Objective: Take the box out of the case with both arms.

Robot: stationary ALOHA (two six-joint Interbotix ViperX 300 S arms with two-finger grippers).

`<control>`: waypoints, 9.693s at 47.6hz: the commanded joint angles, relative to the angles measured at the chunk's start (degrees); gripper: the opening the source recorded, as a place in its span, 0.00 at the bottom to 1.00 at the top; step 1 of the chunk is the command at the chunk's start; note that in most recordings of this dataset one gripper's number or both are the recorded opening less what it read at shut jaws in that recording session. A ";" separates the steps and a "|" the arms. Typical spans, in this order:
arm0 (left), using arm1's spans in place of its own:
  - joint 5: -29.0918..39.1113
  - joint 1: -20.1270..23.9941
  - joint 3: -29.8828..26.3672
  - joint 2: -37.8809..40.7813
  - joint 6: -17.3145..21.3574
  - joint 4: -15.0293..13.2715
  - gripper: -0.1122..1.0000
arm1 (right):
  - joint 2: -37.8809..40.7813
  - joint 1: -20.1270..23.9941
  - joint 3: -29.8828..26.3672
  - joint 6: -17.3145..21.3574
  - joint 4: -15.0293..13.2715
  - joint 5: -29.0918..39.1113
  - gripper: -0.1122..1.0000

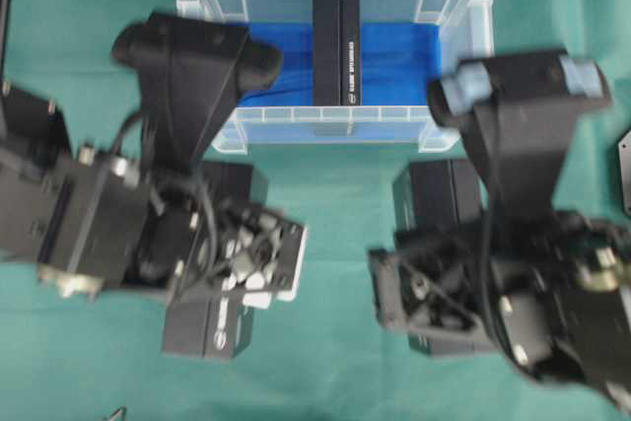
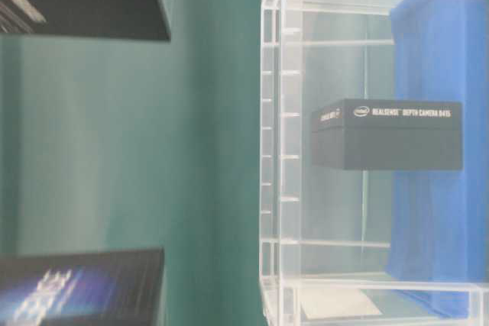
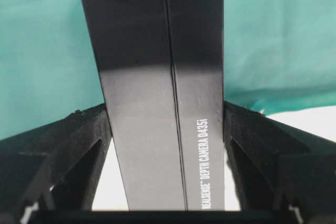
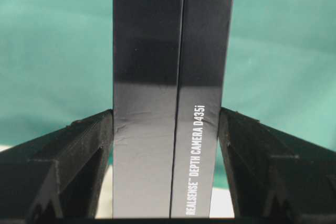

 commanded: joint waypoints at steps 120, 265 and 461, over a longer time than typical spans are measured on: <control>-16.96 -3.60 19.16 -2.72 -11.25 2.02 0.67 | -0.18 1.14 18.28 1.41 -0.88 -16.26 0.69; -17.58 2.29 16.52 -7.03 -1.49 1.85 0.89 | -8.09 -3.52 17.58 -3.60 -4.22 -15.29 0.93; -9.14 -4.13 45.09 -36.83 -12.92 1.41 0.89 | -36.65 -2.02 46.14 -4.22 2.99 -6.42 0.90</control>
